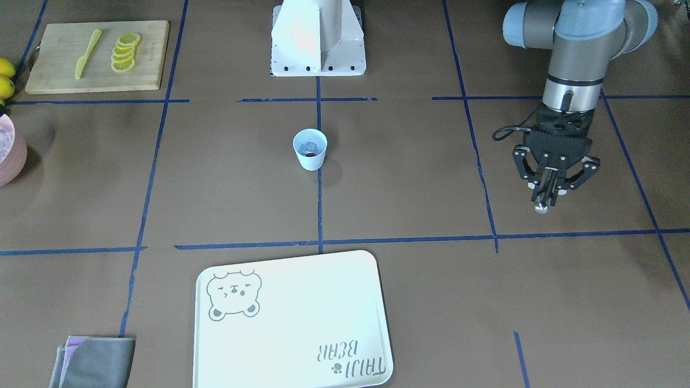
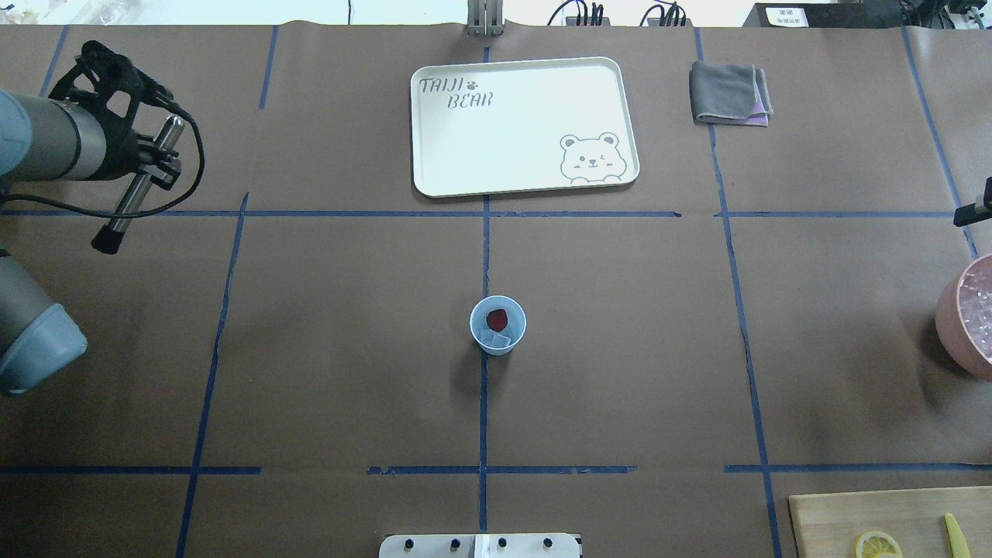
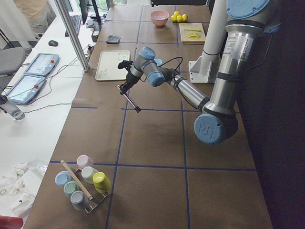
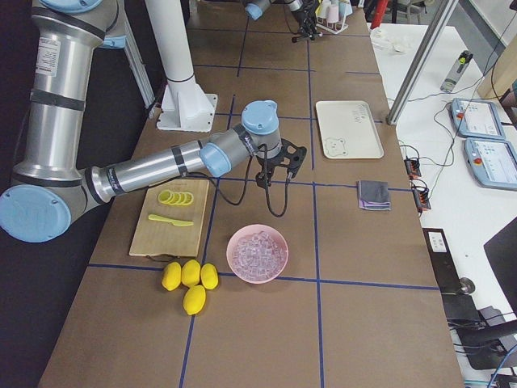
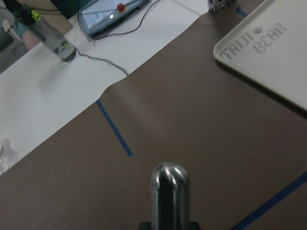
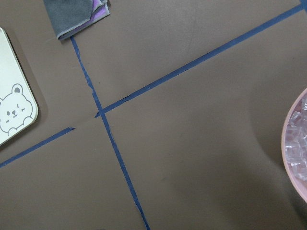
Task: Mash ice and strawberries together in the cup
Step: 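Lift the muddler out of the cup and withdraw the left gripper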
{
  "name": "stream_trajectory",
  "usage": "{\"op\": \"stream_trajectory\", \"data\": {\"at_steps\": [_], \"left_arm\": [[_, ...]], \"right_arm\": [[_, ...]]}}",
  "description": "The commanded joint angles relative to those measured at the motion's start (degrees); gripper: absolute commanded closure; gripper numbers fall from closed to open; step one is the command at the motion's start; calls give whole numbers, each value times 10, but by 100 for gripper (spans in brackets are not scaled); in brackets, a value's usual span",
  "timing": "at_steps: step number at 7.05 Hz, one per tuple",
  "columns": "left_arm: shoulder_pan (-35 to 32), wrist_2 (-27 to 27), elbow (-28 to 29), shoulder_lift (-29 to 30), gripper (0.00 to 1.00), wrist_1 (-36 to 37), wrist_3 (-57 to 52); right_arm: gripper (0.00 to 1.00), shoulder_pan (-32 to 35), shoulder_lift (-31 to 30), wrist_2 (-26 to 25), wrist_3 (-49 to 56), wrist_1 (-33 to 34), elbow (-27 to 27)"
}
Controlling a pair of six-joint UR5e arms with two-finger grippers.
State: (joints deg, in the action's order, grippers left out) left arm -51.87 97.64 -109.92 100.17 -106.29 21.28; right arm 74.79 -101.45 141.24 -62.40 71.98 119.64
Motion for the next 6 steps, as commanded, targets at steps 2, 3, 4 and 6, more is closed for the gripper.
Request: {"op": "stream_trajectory", "data": {"at_steps": [2, 3, 4, 6], "left_arm": [[-61, 141, 27, -58, 99, 20, 31], [-63, 142, 49, -60, 99, 61, 37], [-63, 145, 65, -60, 99, 88, 51], [-63, 197, 102, -60, 99, 125, 92]], "right_arm": [[0, 0, -1, -1, 0, 0, 0], [0, 0, -1, 0, 0, 0, 1], [0, 0, -1, 0, 0, 0, 2], [0, 0, -1, 1, 0, 0, 3]]}}
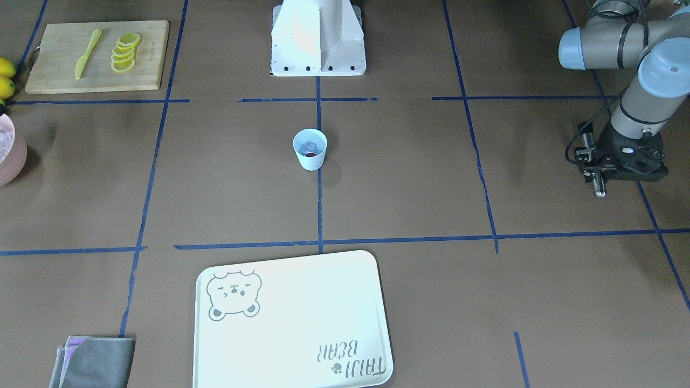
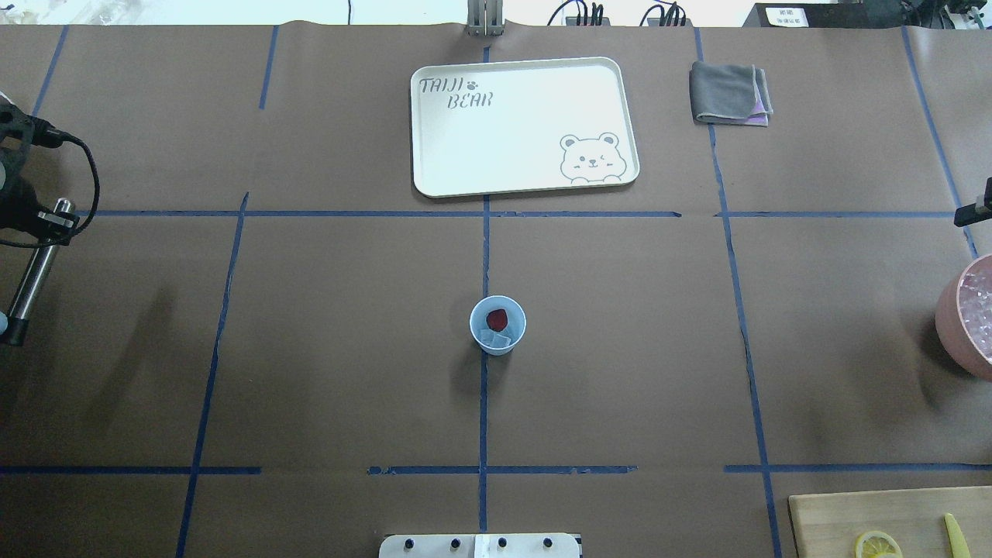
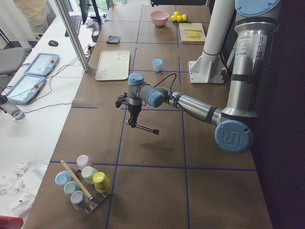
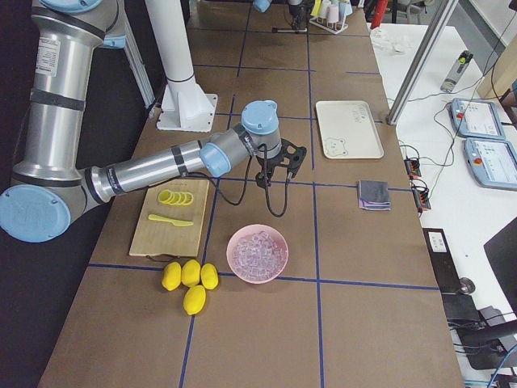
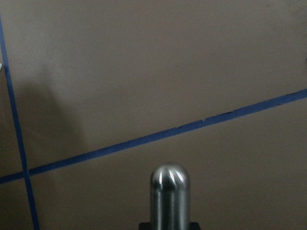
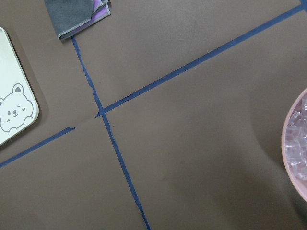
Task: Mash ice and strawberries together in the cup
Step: 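Lower the muddler onto the table with the left gripper and release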
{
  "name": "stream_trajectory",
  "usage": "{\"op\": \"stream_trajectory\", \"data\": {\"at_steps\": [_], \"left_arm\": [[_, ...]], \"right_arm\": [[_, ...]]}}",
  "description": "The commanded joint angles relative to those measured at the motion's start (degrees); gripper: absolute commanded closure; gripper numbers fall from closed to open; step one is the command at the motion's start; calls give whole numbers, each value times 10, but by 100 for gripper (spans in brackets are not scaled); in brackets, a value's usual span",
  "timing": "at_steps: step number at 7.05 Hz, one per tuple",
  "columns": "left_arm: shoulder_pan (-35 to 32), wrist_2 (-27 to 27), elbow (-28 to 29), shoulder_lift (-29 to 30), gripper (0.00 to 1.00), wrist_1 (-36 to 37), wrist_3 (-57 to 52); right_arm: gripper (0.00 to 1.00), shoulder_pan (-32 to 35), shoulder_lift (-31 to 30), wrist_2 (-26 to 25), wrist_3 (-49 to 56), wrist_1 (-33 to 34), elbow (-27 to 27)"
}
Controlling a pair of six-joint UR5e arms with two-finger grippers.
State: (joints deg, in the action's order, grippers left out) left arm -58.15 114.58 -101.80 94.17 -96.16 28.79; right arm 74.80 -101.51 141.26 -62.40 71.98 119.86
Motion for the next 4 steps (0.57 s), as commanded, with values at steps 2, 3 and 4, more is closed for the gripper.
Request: {"op": "stream_trajectory", "data": {"at_steps": [2, 3, 4], "left_arm": [[1, 63, 65, 2, 98, 23, 32], [3, 65, 83, 3, 98, 17, 48], [4, 65, 92, 6, 98, 16, 53]], "right_arm": [[0, 0, 0, 2, 0, 0, 0], [0, 0, 0, 2, 0, 0, -1], [0, 0, 0, 2, 0, 0, -1]]}}
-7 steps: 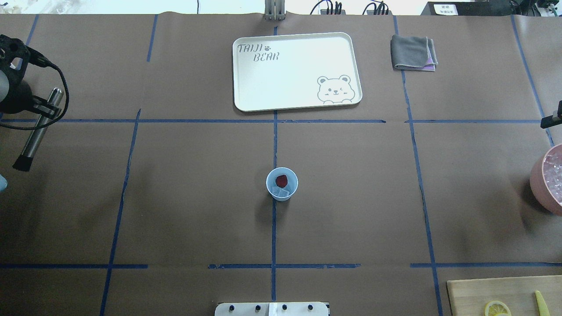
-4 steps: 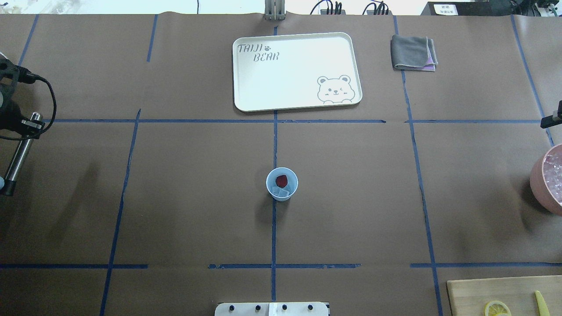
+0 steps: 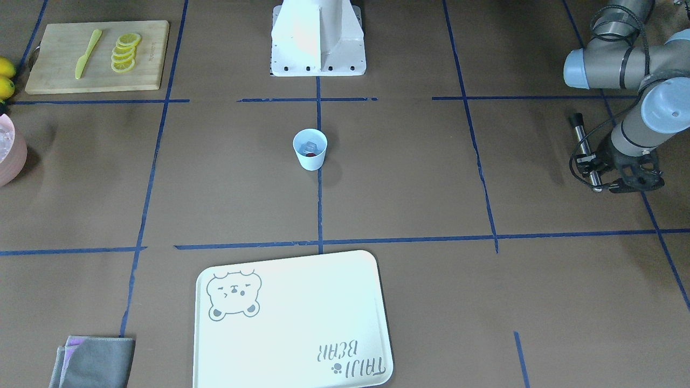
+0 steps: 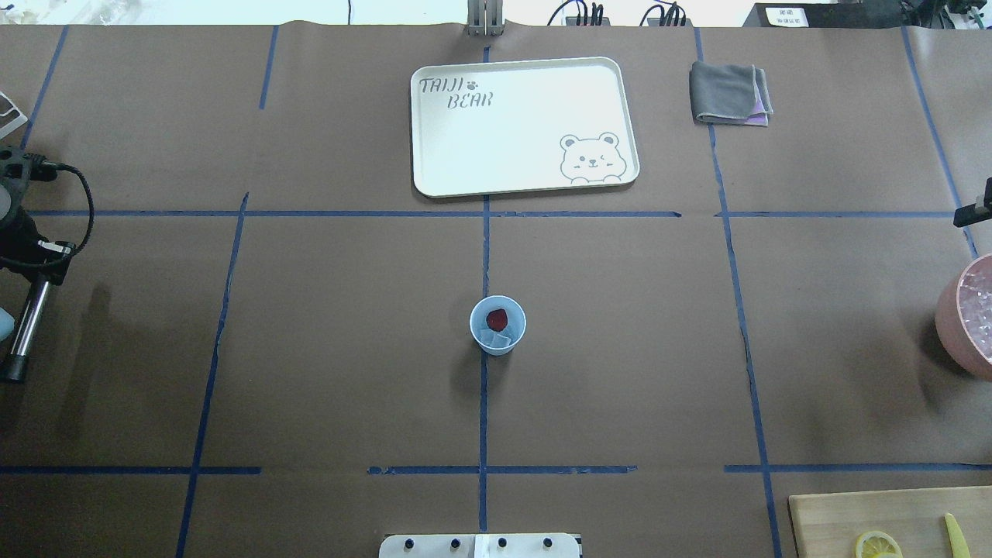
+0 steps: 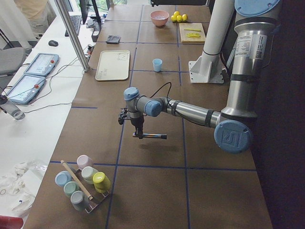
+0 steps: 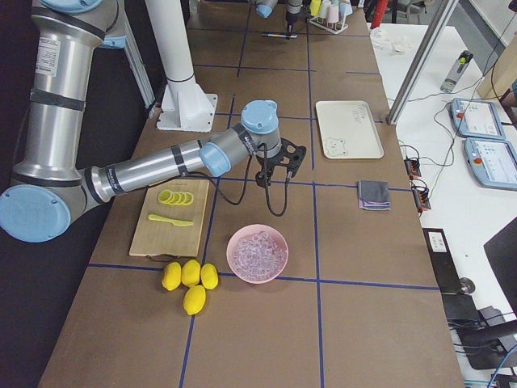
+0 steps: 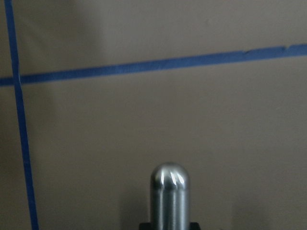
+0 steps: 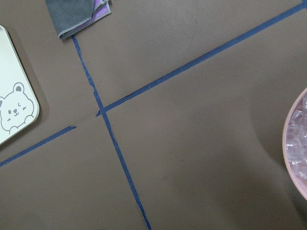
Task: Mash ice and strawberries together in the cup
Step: 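Lower the muddler onto the table with the left gripper and release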
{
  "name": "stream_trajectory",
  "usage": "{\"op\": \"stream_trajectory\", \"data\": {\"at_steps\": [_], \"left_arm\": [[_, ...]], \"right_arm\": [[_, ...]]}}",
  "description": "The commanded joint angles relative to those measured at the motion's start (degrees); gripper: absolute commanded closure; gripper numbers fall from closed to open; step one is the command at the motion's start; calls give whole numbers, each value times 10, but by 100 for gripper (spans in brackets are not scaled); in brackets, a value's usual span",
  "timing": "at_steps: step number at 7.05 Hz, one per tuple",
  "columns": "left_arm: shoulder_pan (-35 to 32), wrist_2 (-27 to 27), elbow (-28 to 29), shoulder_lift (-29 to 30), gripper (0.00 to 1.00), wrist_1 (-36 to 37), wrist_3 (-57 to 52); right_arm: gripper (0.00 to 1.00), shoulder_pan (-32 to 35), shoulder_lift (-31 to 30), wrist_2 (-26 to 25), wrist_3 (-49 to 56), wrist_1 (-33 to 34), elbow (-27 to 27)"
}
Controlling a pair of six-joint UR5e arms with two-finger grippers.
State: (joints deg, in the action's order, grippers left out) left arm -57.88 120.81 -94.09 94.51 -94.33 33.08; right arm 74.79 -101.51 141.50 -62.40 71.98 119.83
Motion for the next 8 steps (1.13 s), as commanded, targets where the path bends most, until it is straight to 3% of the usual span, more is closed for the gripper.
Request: {"op": "stream_trajectory", "data": {"at_steps": [1, 8], "left_arm": [[1, 3, 22, 2, 97, -3, 10], [4, 2, 43, 4, 74, -30, 5]], "right_arm": [[0, 0, 0, 1, -1, 0, 0], [0, 0, -2, 1, -1, 0, -1]]}}
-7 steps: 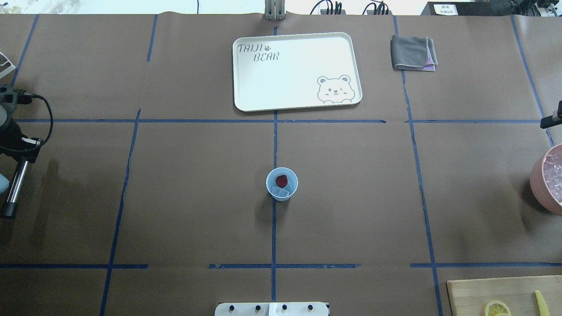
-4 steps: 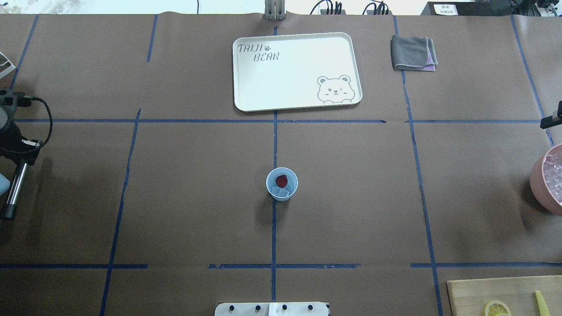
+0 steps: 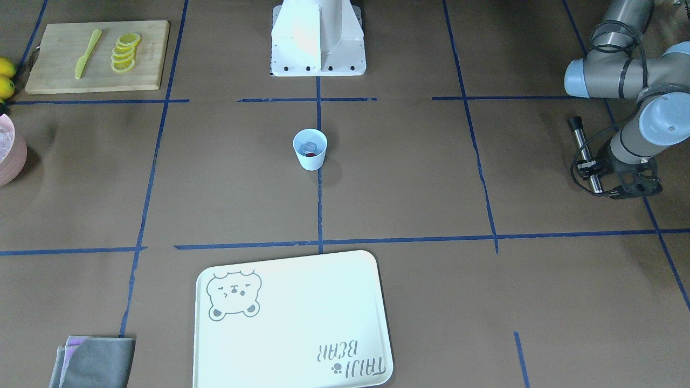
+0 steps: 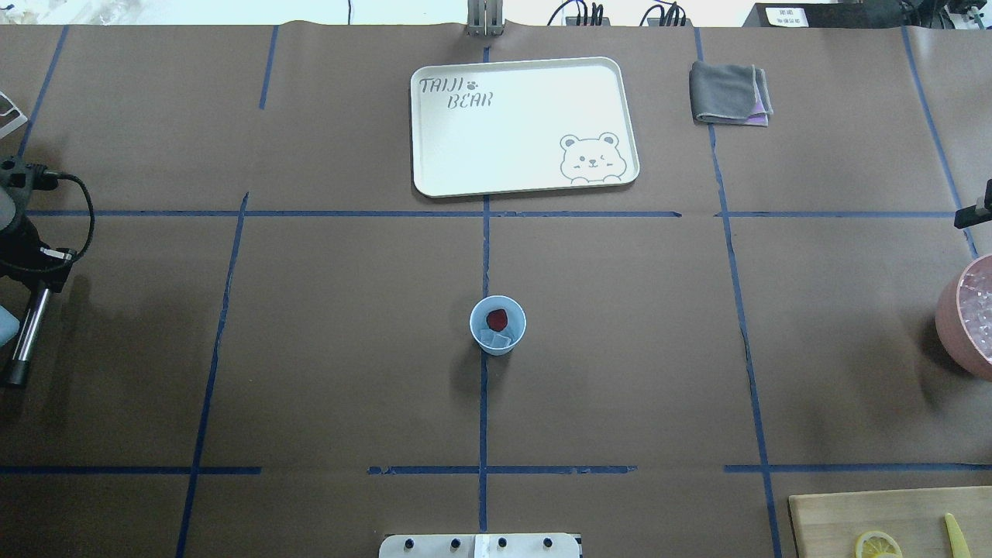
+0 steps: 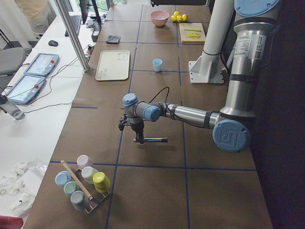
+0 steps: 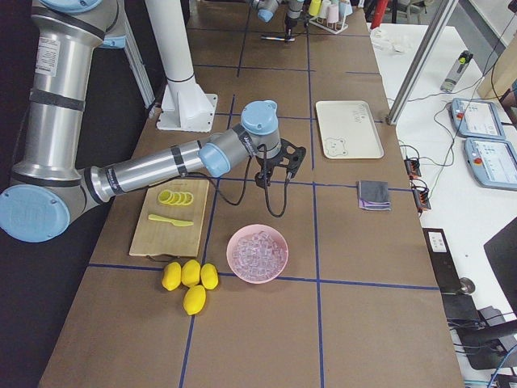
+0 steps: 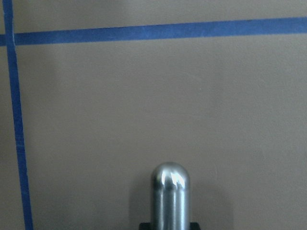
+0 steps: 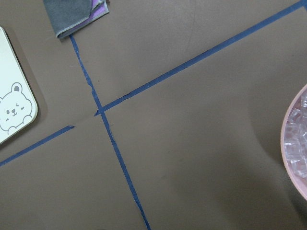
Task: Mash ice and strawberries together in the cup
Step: 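Lower the muddler onto the table with the left gripper and release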
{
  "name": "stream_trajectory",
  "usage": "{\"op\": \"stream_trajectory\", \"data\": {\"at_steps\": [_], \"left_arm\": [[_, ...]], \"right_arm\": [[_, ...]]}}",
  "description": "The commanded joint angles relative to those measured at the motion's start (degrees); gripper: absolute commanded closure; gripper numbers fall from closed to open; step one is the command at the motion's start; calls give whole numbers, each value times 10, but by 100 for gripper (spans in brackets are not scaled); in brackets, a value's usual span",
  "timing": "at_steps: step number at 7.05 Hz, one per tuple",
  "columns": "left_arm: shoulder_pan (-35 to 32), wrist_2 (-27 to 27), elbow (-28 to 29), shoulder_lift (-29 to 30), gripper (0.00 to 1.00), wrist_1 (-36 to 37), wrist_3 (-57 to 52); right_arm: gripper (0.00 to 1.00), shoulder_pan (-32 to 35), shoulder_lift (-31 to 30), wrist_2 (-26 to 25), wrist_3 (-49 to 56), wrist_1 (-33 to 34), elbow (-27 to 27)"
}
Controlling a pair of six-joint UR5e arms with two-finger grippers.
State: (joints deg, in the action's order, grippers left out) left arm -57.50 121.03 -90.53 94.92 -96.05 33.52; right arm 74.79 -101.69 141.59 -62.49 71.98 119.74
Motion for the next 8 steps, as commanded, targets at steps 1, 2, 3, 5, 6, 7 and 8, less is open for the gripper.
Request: {"op": "stream_trajectory", "data": {"at_steps": [1, 2, 3, 5, 6, 7, 8], "left_arm": [[1, 0, 23, 1, 67, -39, 1], [1, 0, 32, 0, 60, -61, -1], [1, 0, 32, 0, 42, -64, -1], [0, -1, 27, 0, 0, -64, 1], [-2, 0, 18, 0, 0, -64, 0], [-8, 2, -29, -10, 0, -61, -2], [-19, 18, -99, -49, 0, -53, -3]], "right_arm": [[0, 0, 0, 0, 0, 0, 0], [0, 0, 0, -1, 0, 0, 0], [0, 0, 0, 0, 0, 0, 0], [0, 0, 0, 0, 0, 0, 0], [0, 0, 0, 0, 0, 0, 0], [0, 0, 1, 0, 1, 0, 0], [0, 2, 1, 0, 4, 2, 0]]}}
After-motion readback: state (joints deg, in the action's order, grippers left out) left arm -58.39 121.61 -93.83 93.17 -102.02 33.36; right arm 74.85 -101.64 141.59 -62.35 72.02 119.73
